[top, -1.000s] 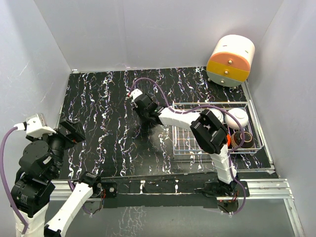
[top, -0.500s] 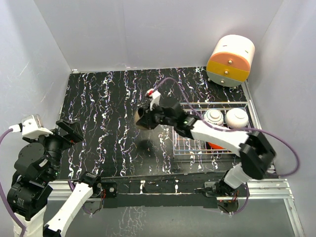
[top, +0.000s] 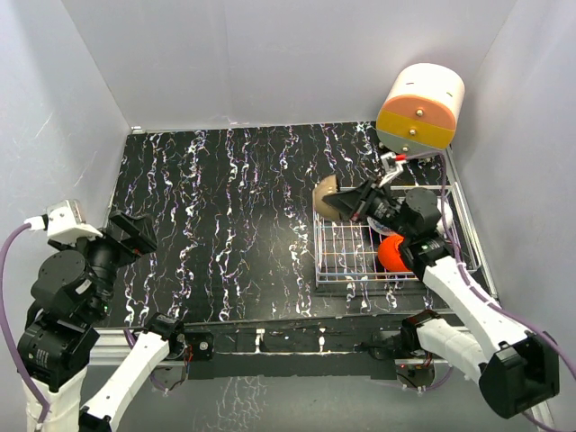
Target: Load the bowls into the dish rack
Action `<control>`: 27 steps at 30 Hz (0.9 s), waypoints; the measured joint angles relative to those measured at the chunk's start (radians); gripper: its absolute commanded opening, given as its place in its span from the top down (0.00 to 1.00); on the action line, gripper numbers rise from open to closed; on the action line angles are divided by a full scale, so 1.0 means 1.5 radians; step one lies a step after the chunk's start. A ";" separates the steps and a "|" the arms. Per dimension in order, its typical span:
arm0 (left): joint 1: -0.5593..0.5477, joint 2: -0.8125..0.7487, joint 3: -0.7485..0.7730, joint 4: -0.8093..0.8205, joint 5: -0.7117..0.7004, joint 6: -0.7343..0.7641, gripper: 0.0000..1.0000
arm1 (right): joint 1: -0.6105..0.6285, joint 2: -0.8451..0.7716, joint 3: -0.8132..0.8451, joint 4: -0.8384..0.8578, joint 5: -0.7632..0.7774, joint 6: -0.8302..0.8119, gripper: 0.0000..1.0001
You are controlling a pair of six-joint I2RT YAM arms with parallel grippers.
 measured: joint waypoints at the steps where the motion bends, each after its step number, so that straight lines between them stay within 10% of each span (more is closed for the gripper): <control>1: 0.000 0.004 0.000 0.002 0.002 0.001 0.03 | -0.029 -0.008 -0.017 0.000 -0.014 0.017 0.92; 12: 0.000 0.021 0.006 0.017 0.020 0.004 0.03 | -0.237 -0.012 -0.247 0.210 -0.184 0.298 0.92; 27: 0.000 0.030 0.009 0.027 0.035 0.003 0.03 | -0.244 0.094 -0.336 0.425 -0.233 0.465 0.92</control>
